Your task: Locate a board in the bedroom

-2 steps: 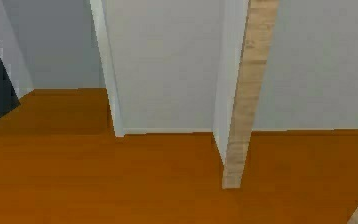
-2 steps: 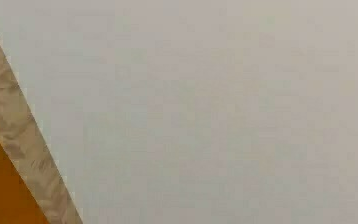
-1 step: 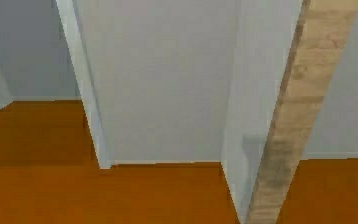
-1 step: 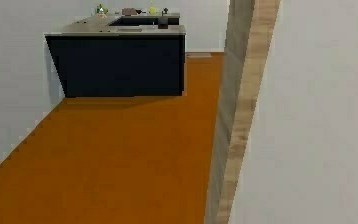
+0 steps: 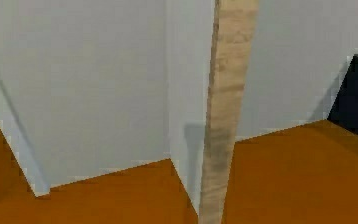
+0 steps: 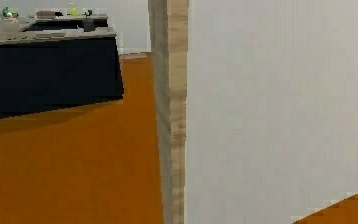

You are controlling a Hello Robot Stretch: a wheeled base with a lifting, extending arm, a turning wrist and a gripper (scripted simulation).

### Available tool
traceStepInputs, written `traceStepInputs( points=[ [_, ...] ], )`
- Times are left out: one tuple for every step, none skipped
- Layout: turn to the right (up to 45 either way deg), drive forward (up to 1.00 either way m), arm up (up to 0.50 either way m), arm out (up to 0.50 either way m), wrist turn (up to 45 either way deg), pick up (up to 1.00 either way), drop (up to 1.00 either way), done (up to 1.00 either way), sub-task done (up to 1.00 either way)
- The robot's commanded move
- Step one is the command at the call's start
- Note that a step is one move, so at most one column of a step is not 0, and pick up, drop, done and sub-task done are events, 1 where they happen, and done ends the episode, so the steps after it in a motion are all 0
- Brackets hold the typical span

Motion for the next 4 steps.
traceStepInputs(
  points=[
    [0.0,0.20,0.00,0.00,0.0,0.00,0.00,0.00,0.00],
    [-45.0,0.00,0.00,0.00,0.0,0.00,0.00,0.00,0.00],
    [-27.0,0.00,0.00,0.00,0.0,0.00,0.00,0.00,0.00],
    [0.0,1.00,0.00,0.00,0.0,0.00,0.00,0.00,0.00]
  ],
)
